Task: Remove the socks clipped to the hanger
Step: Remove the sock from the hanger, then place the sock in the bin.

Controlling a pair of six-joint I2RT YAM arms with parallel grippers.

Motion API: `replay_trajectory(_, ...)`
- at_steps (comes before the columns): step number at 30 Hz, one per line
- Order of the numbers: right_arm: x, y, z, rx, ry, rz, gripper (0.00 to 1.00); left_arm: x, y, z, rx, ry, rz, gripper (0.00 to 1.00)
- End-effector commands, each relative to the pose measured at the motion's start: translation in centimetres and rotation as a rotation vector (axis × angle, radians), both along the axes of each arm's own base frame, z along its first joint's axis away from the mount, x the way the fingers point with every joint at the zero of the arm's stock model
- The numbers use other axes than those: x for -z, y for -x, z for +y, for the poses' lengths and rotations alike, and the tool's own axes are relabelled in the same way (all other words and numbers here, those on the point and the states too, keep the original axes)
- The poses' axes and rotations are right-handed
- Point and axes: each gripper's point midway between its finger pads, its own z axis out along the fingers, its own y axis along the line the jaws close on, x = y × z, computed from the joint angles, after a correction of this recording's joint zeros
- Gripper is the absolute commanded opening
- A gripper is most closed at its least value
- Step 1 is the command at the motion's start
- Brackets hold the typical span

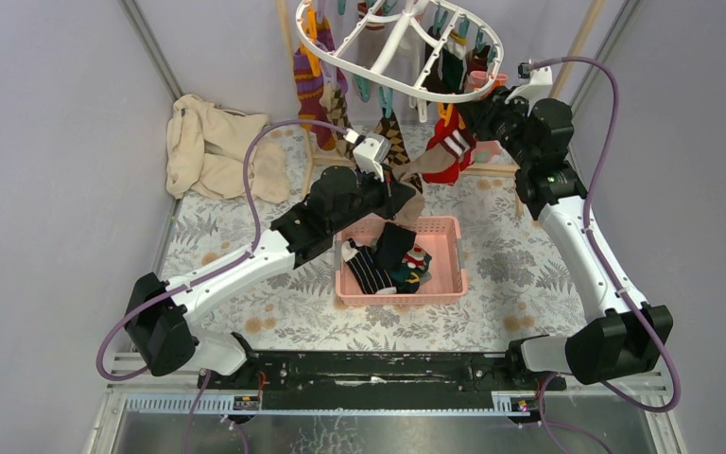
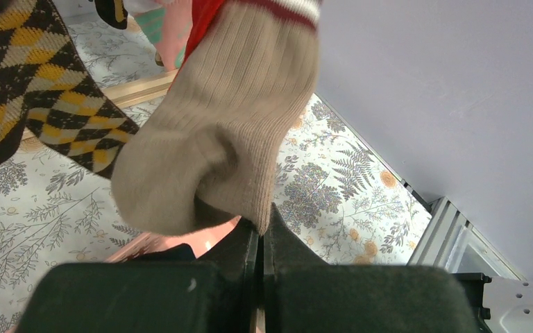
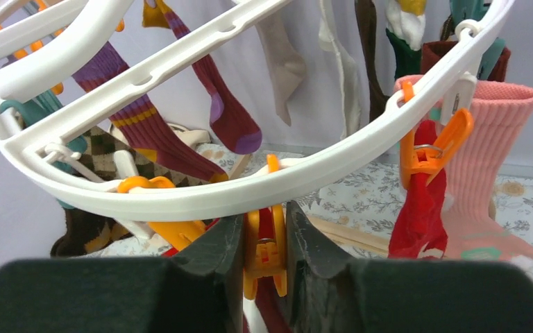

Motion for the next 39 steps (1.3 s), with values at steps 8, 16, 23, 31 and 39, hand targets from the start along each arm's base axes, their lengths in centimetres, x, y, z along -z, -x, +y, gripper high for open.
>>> replay_trajectory(8, -4.2, 0.9, -0.7, 0.039, 0.006, -0.111, 0.08, 0.6, 0.0, 0.0, 0.013, 0.009, 0.011, 0.0)
replay_trajectory(16, -4.1, 1.3, -0.4, 0.016, 0.006, -0.11, 0.08, 4.6, 2.1, 0.5, 0.069, -0.06, 0.12, 0.0)
replay_trajectory(23, -3.9, 1.6, -0.5, 0.014, 0.009, -0.108, 0.08, 10.1, 4.3, 1.4, 0.1, -0.118, 0.245, 0.32)
replay_trajectory(31, -3.9, 1.6, -0.2, 0.001, 0.002, -0.103, 0.08, 12.6, 4.1, 1.9, 0.074, -0.171, 0.284, 0.64)
replay_trajectory(39, -3.3, 1.8, 0.0, -0.013, 0.007, -0.087, 0.13, 11.0, 3.0, 1.7, 0.038, -0.16, 0.249, 0.94)
